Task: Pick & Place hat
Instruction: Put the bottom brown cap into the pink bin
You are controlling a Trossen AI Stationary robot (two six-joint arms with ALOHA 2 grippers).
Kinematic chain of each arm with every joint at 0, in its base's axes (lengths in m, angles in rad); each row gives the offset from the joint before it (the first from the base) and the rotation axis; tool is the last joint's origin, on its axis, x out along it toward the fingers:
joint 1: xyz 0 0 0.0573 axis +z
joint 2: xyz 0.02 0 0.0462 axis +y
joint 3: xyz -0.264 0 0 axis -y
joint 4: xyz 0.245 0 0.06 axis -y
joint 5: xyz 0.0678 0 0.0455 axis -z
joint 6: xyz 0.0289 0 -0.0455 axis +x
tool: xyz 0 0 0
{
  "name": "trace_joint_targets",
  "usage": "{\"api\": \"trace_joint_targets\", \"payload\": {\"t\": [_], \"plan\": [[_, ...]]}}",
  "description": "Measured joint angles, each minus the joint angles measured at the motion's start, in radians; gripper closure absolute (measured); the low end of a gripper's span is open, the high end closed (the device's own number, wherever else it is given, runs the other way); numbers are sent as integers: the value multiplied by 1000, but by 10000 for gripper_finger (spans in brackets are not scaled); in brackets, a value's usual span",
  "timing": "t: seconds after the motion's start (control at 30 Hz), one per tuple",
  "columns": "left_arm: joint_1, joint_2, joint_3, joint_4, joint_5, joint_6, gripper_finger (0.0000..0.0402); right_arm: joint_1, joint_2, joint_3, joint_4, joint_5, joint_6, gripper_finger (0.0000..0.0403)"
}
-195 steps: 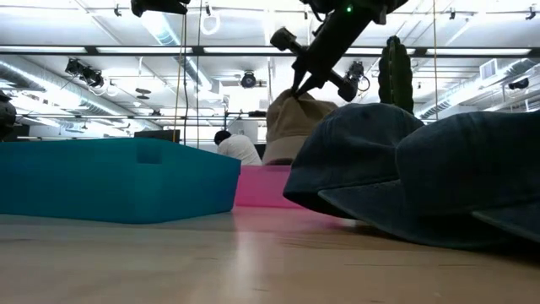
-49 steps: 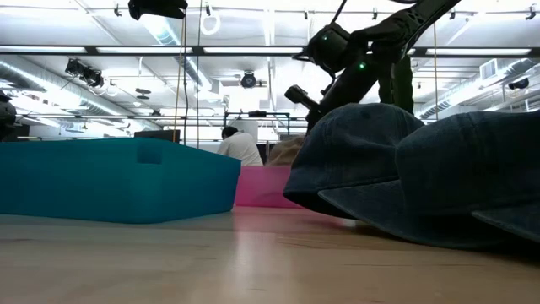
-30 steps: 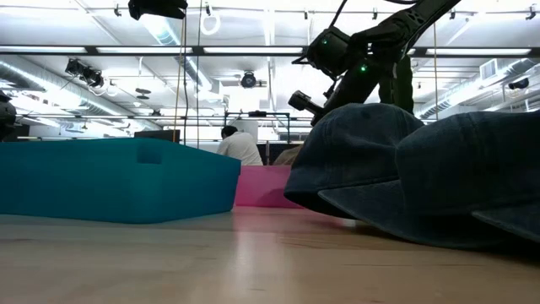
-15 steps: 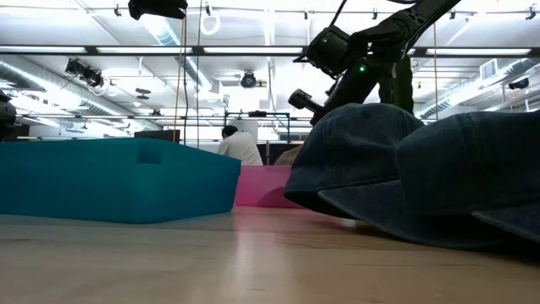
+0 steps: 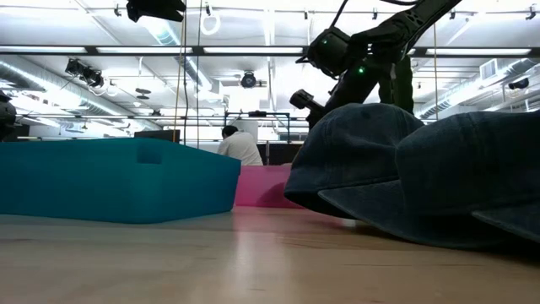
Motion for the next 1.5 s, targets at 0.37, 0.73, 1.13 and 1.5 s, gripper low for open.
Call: {"api": "trace_joint_targets", "payload": {"t": [0.37, 0.73, 1.13, 1.5], "plan": [[0, 0, 0, -6, 0, 0, 225, 55, -173, 0, 55, -53, -199, 254], [0, 3, 0, -5, 0, 9, 225, 180, -512, 1, -581, -320, -235, 279], [1, 59, 1, -4, -1, 11, 225, 284, -644, 1, -1075, -447, -184, 268], [1, 82, 1, 29, -1, -25, 225, 285, -525, -7, -1072, -461, -358, 137]]}}
